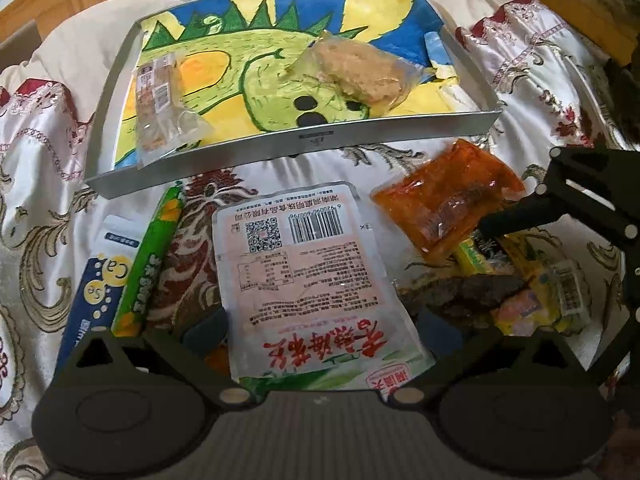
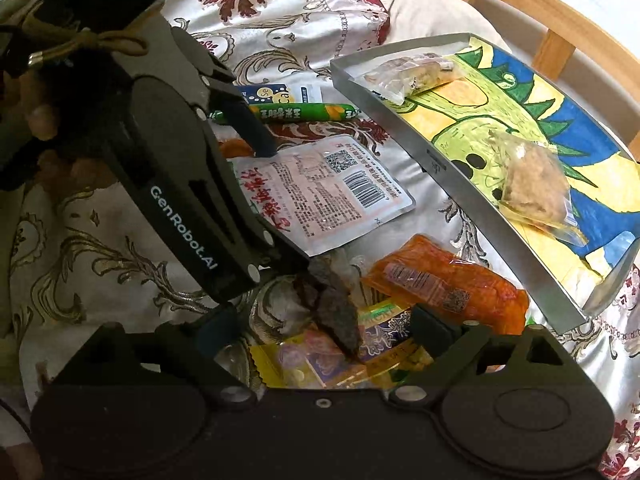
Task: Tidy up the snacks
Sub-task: 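Grasp the white-pink pouch with the left tool while the right tool grasps the dark jerky, then lift the pouch with the left tool while the right tool carries the jerky over the tray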
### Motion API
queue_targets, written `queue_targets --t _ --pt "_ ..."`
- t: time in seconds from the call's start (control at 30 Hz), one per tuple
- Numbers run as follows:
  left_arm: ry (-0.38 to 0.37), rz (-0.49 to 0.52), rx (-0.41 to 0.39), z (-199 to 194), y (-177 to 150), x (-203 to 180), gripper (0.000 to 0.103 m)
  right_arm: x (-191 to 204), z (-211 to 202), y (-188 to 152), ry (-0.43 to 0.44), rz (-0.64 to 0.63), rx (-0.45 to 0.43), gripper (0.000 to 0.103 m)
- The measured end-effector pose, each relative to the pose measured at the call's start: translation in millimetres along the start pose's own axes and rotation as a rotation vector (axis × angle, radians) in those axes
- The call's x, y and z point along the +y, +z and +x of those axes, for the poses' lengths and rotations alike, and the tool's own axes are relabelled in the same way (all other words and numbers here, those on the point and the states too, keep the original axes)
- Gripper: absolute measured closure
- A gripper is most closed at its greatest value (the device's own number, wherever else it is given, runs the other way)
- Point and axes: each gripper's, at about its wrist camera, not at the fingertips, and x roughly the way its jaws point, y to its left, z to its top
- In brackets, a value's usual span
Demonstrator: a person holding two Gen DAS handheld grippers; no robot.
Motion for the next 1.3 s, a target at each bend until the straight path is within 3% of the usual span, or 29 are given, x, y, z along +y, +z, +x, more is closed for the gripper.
queue_targets --t 0.13,0.33,0.67,0.73,0.8,0.83,1.3 --pt "0.124 -0.016 0.089 10.2 -2.4 8.9 0.0 -0.8 -1.3 -0.7 -0.002 0.007 -0.006 0.012" --pt "0.063 -0.164 0.114 4.0 -2.4 35.5 0.001 -4.0 -5.5 0.8 0.008 0.036 -0.024 0.022" --pt "0.124 -0.076 0.095 10.6 0.2 24.0 0.0 -0.8 1.1 1.9 -0.015 0.031 -0.036 0.024" --pt "0.128 -0.062 0.091 13.4 -1.1 22.3 0.0 1.0 1.3 1.9 -0.02 0.021 -0.036 0.032" --pt "0.124 -0.064 0.087 12.9 -2.7 23.9 0.0 3.2 0.1 3.4 -0.008 0.016 -0.044 0.051" --pt "0.122 -0.066 0.085 12.0 -3.4 25.0 0.001 5.0 -0.6 4.1 -0.001 0.009 -0.046 0.055" --pt "0.108 -0.096 0.036 -8.5 -6.6 24.5 0.006 18.3 -8.0 4.1 -0.056 -0.077 -0.069 0.056"
